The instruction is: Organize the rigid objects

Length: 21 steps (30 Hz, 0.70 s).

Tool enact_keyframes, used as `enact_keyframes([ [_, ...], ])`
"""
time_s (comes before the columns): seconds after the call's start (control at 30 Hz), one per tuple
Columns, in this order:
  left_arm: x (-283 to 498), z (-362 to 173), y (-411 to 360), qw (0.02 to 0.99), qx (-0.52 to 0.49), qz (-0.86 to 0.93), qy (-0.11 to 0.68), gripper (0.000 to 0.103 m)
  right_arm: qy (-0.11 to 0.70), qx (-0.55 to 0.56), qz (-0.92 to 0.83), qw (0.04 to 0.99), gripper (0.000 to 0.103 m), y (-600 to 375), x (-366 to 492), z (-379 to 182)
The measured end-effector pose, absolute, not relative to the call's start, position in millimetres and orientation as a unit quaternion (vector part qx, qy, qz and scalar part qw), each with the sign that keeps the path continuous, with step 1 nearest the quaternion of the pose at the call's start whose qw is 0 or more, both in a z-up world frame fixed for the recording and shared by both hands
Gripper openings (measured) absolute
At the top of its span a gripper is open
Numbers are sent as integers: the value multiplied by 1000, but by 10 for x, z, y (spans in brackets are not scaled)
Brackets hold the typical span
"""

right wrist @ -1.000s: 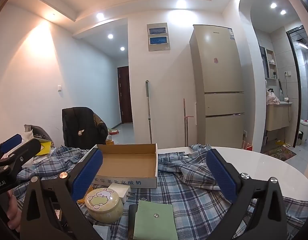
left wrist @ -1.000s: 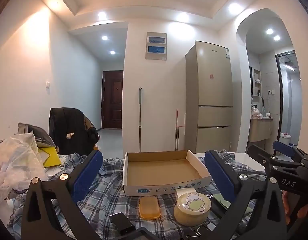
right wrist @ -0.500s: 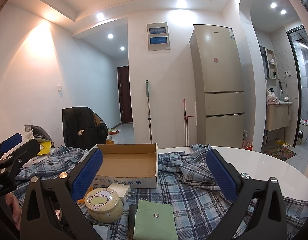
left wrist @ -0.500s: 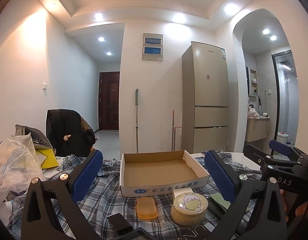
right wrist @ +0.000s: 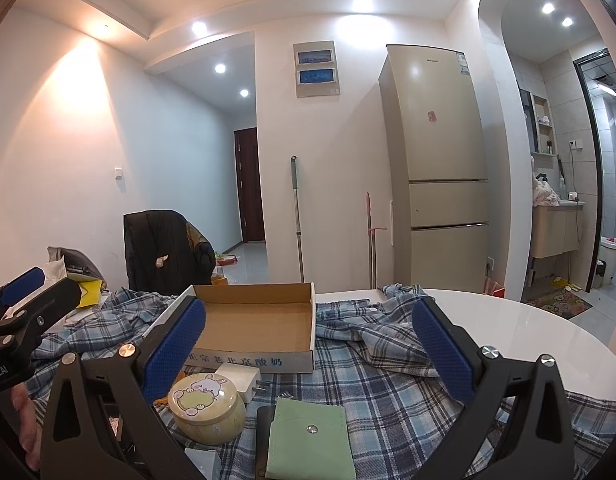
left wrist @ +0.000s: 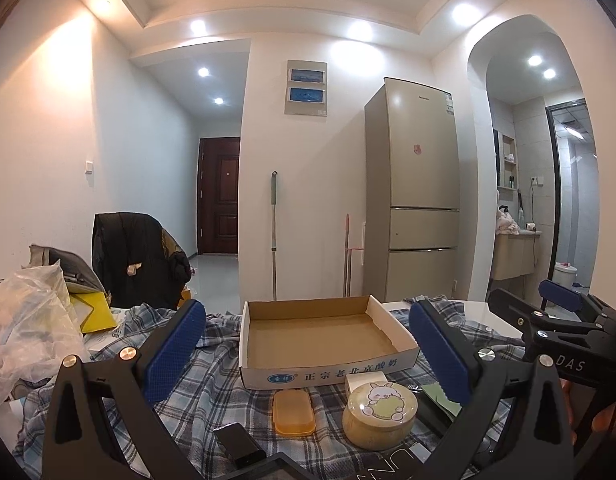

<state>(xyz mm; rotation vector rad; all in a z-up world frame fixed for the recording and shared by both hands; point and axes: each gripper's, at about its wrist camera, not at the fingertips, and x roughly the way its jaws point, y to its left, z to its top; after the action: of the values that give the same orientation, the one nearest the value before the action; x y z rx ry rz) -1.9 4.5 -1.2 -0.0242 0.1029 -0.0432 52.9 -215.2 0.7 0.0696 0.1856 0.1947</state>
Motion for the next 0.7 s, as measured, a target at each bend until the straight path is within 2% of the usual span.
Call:
enact_keyframes([
  [0.7,-35,-13,29,998,-14,-32,51,103,109,33,78,990,103,-2117,610,-69],
])
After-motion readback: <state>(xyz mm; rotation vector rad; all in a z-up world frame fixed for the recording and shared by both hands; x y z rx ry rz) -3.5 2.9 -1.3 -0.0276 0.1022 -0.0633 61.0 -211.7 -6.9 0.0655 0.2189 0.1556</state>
